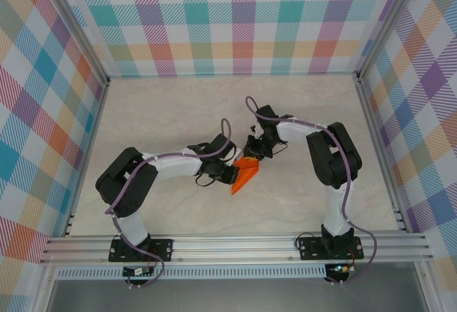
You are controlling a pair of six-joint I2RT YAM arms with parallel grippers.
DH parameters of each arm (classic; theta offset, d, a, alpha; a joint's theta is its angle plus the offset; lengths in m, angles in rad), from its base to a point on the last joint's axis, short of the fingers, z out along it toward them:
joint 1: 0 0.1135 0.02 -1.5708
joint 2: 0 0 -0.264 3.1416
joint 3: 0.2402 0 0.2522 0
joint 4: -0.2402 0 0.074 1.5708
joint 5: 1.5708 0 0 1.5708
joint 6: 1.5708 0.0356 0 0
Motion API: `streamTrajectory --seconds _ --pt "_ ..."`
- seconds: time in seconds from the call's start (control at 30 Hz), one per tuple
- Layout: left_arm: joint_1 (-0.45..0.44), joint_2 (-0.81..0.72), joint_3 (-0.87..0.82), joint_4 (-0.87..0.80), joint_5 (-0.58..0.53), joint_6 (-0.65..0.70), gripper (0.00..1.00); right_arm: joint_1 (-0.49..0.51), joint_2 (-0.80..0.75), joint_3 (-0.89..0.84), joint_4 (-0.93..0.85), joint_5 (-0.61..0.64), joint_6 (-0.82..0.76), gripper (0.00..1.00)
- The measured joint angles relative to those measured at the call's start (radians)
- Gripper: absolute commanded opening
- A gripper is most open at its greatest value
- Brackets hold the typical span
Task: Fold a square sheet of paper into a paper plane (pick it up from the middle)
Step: Third fold the triangle at the center of the table.
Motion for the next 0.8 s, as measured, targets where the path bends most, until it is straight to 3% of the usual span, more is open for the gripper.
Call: streamTrajectory --seconds 0.47,0.8 --pt "0.000 0.020 -0.001 0.026 0.000 -0.007 0.04 0.000 -0.005 -0.008 0.010 -0.001 0.001 0.17" --pt "0.003 0.014 -0.021 0.060 0.007 -0.023 0.05 0.000 -0.154 -0.040 -0.020 0.058 0.020 0.22"
